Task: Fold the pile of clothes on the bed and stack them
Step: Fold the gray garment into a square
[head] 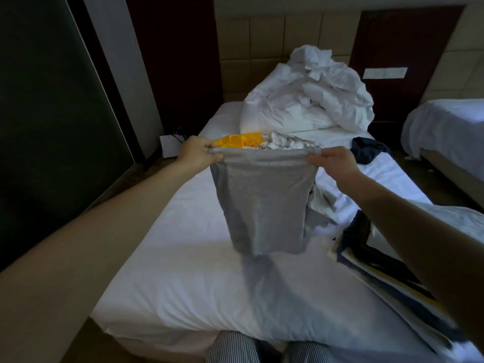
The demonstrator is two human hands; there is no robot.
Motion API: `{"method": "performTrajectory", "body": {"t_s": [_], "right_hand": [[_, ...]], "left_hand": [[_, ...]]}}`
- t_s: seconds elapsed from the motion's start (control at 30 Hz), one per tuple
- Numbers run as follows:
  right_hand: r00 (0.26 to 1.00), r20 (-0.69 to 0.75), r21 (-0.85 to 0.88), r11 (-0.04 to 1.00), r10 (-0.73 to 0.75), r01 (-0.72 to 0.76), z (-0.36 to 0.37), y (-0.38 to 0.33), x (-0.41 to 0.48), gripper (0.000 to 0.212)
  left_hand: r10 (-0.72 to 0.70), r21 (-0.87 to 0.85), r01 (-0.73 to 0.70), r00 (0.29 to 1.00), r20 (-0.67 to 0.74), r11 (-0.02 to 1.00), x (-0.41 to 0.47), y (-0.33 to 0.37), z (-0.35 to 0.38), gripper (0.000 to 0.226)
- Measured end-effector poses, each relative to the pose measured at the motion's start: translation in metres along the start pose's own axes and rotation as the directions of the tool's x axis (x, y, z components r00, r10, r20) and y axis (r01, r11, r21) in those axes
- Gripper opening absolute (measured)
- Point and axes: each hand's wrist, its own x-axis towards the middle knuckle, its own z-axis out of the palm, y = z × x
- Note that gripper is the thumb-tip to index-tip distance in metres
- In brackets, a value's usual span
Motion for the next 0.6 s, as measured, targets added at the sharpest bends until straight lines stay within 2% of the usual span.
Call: {"method": "performTrajectory", "body": {"t_s": [0.03, 0.1, 0.17, 0.23, 0.33, 0.4, 0.5, 0.57, 0.6], "right_hand": [[1.0, -0.01, -0.037, 0.999, 0.015, -0.015, 0.0, -0.002, 0.004, 0.024], [0.999, -0.017, 0.005, 0.999, 0.036, -0.036, 0.0, -0.002, 0.016, 0.005], [0.999, -0.023, 0.079, 0.996, 0.044, -0.042, 0.003, -0.002, 0.028, 0.029], [0.998, -0.053, 0.135, 0.99, 0.042, -0.034, 0.007, -0.005, 0.041, 0.031], [0.997, -0.075, 0.195, 0.98, -0.026, 0.04, 0.012, -0.019, 0.058, 0.009], [0.993, -0.071, 0.207, 0.972, -0.098, 0.111, 0.01, -0.022, 0.062, 0.01], [0.989, -0.074, 0.145, 0.98, -0.129, 0.138, 0.006, -0.003, 0.047, 0.011], [0.993, -0.01, 0.04, 0.993, -0.114, 0.115, -0.001, 0.027, 0.026, 0.008], [0.996, 0.029, -0.029, 0.996, -0.082, 0.083, -0.004, 0.044, 0.014, 0.007]], "left_hand": [[0.003, 0.004, -0.003, 1.0, -0.018, 1.0, 0.005, 0.0, 0.002, 0.024], [-0.018, -0.015, 0.017, 0.998, -0.053, 1.0, 0.015, 0.002, 0.005, 0.025], [-0.055, -0.058, 0.05, 0.994, -0.095, 0.997, 0.028, 0.004, 0.009, 0.023], [-0.075, -0.123, 0.056, 0.986, -0.151, 0.991, 0.043, 0.009, 0.008, 0.02], [-0.03, -0.185, -0.017, 0.967, -0.252, 0.983, 0.059, 0.019, 0.002, 0.017], [0.013, -0.211, -0.078, 0.956, -0.295, 0.974, 0.061, 0.022, 0.001, 0.016], [0.032, -0.231, -0.086, 0.974, -0.226, 0.969, 0.045, 0.004, 0.008, 0.02], [0.042, -0.202, -0.057, 0.996, -0.075, 0.978, 0.019, -0.019, 0.017, 0.021], [0.023, -0.198, -0.013, 0.999, 0.046, 0.98, 0.002, -0.032, 0.023, 0.023]]}}
